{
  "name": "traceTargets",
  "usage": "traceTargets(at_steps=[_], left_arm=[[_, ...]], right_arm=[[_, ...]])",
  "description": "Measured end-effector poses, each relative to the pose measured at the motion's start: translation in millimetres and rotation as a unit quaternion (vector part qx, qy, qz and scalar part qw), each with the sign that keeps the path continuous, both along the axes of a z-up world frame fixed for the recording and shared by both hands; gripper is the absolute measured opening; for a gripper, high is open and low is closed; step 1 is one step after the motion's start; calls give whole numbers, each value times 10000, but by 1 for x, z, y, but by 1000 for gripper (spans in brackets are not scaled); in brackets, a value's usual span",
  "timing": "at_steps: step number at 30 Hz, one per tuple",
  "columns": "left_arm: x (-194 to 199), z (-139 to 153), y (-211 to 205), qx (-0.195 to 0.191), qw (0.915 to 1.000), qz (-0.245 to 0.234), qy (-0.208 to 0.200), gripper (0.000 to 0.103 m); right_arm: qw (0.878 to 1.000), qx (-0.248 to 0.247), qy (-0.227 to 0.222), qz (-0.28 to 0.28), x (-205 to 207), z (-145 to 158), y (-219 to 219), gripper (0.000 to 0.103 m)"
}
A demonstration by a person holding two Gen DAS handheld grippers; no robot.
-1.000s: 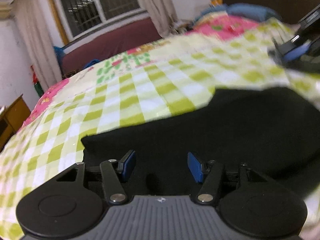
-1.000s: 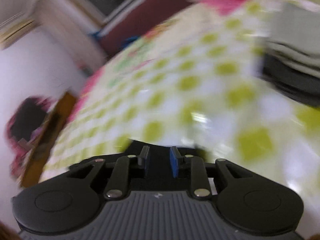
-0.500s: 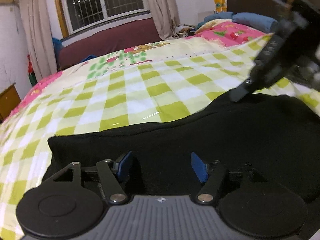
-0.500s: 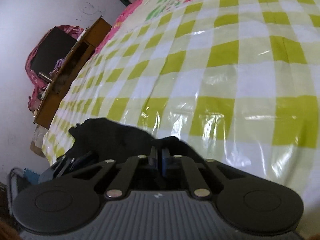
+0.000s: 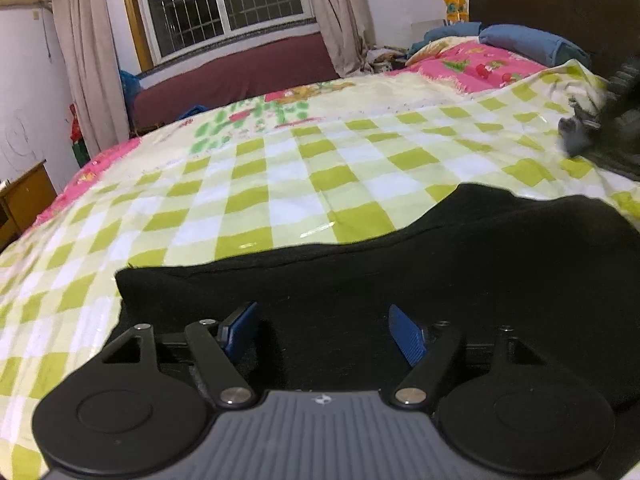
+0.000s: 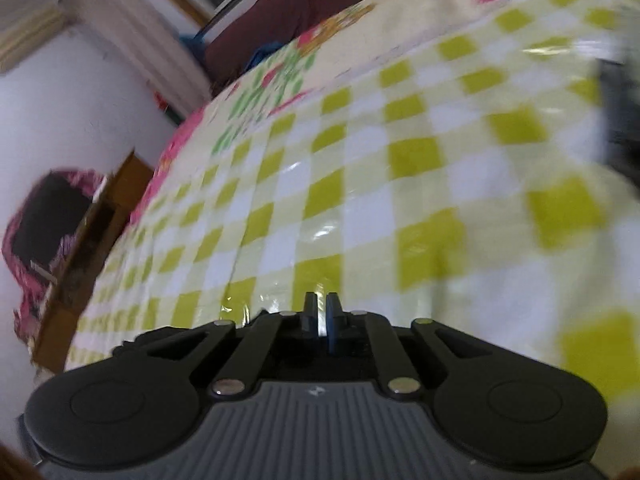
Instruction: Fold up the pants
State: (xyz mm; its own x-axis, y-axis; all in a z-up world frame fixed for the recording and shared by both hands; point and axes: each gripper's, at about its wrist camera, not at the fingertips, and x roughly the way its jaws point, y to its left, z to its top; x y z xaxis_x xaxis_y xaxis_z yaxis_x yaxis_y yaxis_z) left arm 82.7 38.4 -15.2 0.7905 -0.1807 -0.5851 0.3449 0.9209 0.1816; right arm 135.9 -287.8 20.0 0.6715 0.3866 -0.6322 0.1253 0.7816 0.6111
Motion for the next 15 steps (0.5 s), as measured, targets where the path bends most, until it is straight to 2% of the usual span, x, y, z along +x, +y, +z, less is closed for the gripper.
traceTargets(at_steps=[2,4,6,7,9,10,11,12,15], left_arm=[[-7,6,0,-33,10000,-41,-62,86],[-15,9,-3,-18,9999,-126,-74,86],[-23,9,-8,92,9997,-238,-3,86],[-26,6,-11,204,9993,-297,66,86],[-29,0,-16,457,9976,-423,319,86],[-30,-2,-17,529,9969,-430,382,86],[-31,-2,-16,533,9970,-397,388,86],[-31,0,-17,539,9970,-372,422,86],[-35,5,-18,576,9969,-358,400,86]], right_arm=[[9995,197,146,-203,-31,-1,-11,12],[9977,487,313,-350,-60,-14,-17,26],[9942,839,514,-423,-80,-31,-16,30],[9924,1006,568,-424,-85,-40,-15,30],[9918,1124,490,-372,-87,-54,-7,38],[9916,1172,417,-363,-86,-58,-5,47],[9893,1341,421,-388,-84,-64,-5,49],[9874,1461,463,-396,-81,-66,-5,50],[9906,1318,339,-173,-81,-59,-12,52]])
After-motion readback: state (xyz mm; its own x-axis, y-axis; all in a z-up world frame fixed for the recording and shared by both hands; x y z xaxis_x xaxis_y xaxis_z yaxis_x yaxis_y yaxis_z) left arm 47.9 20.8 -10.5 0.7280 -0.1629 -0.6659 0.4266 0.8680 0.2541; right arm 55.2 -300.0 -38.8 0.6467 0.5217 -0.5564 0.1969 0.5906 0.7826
